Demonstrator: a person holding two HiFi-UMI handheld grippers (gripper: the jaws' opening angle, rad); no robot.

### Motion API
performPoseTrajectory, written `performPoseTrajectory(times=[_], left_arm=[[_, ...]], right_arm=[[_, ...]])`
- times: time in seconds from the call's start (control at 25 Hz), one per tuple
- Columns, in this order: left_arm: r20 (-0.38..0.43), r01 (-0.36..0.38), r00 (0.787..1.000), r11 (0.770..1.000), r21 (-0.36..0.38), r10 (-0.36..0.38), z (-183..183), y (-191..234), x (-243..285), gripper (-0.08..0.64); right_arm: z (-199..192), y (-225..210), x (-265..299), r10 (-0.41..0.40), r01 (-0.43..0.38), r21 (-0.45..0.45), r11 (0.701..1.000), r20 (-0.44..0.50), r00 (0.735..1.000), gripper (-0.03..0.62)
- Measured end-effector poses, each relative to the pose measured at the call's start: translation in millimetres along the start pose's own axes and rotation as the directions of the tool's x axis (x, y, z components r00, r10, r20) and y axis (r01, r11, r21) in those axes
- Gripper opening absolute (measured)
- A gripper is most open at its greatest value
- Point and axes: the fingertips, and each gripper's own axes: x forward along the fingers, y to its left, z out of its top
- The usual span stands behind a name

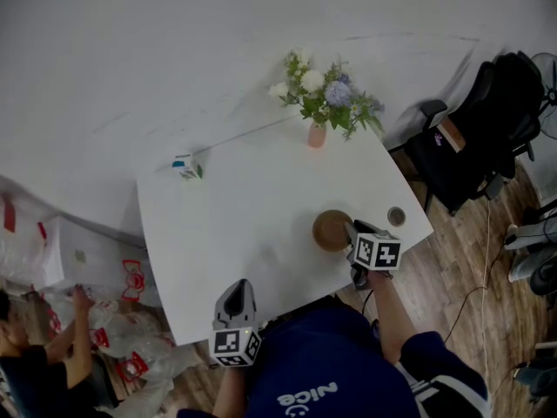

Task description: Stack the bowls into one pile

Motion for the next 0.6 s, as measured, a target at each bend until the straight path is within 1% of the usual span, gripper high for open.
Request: performPoseTrajectory(times=[0.04,0.16,0.28,0.36,0.48,0.6], left_arm=[[0.002,0.002,1.000,1.000,0.001,-0.002,0,-1,0,0.017],[0.006,0.001,1.000,1.000,0.005,-0.001,1,0,-1,0.017],[0.018,-0.013,1.000,1.000,0.016,0.012,5,7,-4,0.017],[0.035,-0.032,0.999,0.999,0.014,0.031,10,14,-7,0.017],[0.067,-0.056,0.996,0.998,-0.001,0.056,19,25,-14,0.017],[0.087,-0.057,0.995,0.998,0.023,0.055,29,33,-19,0.017]], right_arm=[[2,0,-1,0.001,-0.001,-0.002,1.000,0.011,1.000,0.130],[11,0,-9,-0.002,0.003,-0.014,1.000,0.054,0.999,0.135],[24,7,-20,0.007,0.000,-0.056,0.998,0.119,0.993,0.138],[34,17,-29,0.040,-0.024,-0.096,0.995,0.170,0.985,0.138],[44,37,-45,0.112,-0.070,-0.167,0.983,0.253,0.961,0.138],[45,56,-57,0.160,-0.090,-0.231,0.969,0.305,0.939,0.138]])
